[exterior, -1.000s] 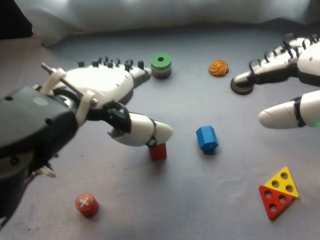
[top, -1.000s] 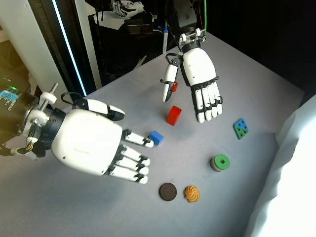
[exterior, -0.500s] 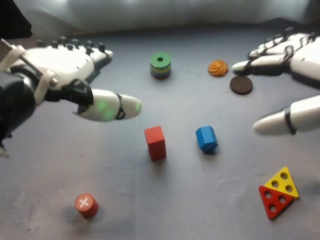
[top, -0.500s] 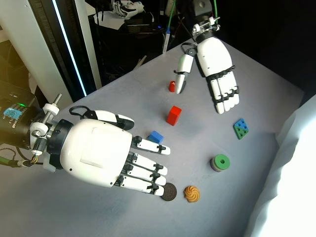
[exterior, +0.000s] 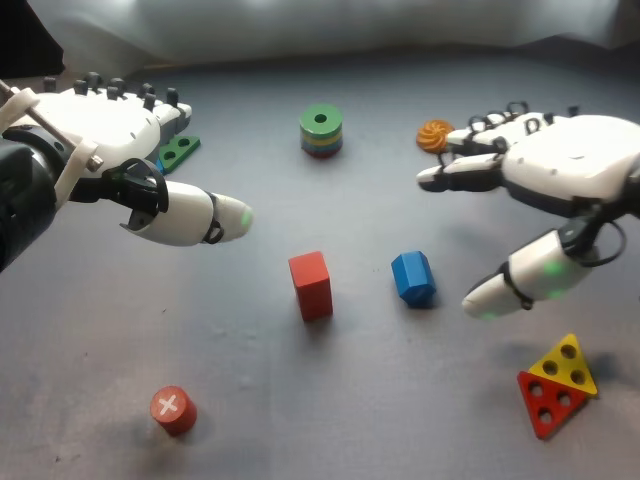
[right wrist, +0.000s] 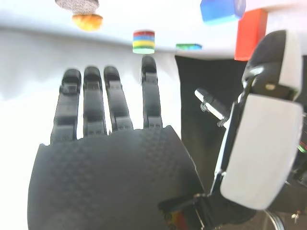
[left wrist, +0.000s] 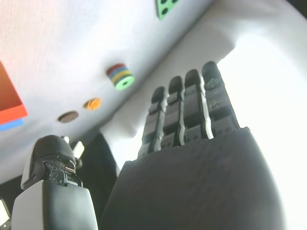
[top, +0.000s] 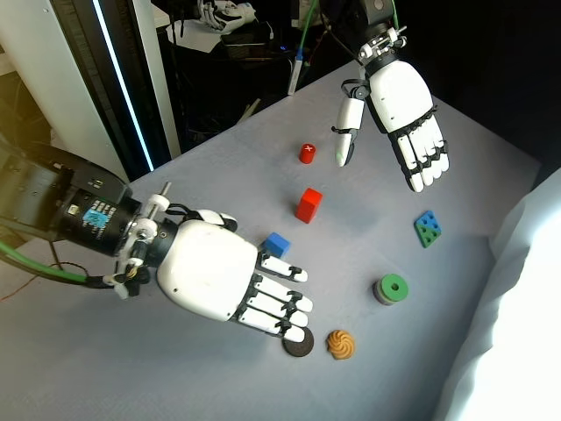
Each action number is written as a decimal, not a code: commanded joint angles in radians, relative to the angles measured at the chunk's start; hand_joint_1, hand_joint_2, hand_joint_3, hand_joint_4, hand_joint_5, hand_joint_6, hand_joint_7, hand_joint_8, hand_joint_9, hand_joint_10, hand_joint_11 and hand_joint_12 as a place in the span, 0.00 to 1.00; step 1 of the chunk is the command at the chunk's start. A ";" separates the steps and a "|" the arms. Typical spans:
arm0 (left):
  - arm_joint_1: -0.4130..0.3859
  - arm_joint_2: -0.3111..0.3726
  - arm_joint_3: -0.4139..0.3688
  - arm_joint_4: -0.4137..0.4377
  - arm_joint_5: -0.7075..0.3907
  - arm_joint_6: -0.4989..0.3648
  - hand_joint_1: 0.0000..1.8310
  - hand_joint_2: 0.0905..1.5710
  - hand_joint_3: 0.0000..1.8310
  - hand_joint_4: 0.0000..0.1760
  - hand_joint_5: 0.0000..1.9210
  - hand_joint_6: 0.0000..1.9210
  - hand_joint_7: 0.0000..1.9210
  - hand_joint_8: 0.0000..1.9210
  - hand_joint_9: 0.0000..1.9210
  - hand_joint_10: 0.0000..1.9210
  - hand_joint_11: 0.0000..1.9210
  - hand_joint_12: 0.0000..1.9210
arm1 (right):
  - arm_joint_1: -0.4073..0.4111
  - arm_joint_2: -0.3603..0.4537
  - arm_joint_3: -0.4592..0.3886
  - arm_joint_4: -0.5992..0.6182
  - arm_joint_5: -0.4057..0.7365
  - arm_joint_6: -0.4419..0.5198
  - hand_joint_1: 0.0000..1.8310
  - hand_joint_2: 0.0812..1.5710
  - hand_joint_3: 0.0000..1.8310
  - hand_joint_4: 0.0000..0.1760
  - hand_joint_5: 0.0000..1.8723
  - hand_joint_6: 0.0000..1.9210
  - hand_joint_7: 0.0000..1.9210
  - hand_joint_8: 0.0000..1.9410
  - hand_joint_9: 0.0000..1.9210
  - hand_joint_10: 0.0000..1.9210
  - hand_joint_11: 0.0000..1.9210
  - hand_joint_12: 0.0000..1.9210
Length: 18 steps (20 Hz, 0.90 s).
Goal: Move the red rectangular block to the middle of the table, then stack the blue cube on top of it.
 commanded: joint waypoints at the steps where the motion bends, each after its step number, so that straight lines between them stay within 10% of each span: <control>1: -0.005 0.015 0.008 0.052 -0.054 0.003 0.06 0.64 0.00 0.00 0.04 0.00 0.04 0.00 0.02 0.00 0.00 0.03 | 0.009 0.006 0.006 -0.007 0.081 -0.010 0.40 0.43 0.00 0.68 0.17 0.01 0.00 0.00 0.00 0.00 0.00 0.00; 5: -0.008 0.015 0.012 0.045 -0.083 0.003 0.09 0.64 0.00 0.00 0.06 0.00 0.05 0.00 0.03 0.00 0.00 0.08 | 0.027 -0.058 0.022 0.120 0.081 -0.147 0.45 0.46 0.00 0.44 0.27 0.01 0.03 0.00 0.00 0.00 0.00 0.00; 18: -0.021 0.020 -0.003 0.014 -0.116 0.007 0.06 0.65 0.00 0.00 0.06 0.00 0.05 0.00 0.02 0.00 0.00 0.06 | 0.063 -0.171 0.075 0.330 0.103 -0.295 0.47 0.47 0.00 0.51 0.34 0.01 0.07 0.00 0.00 0.00 0.00 0.00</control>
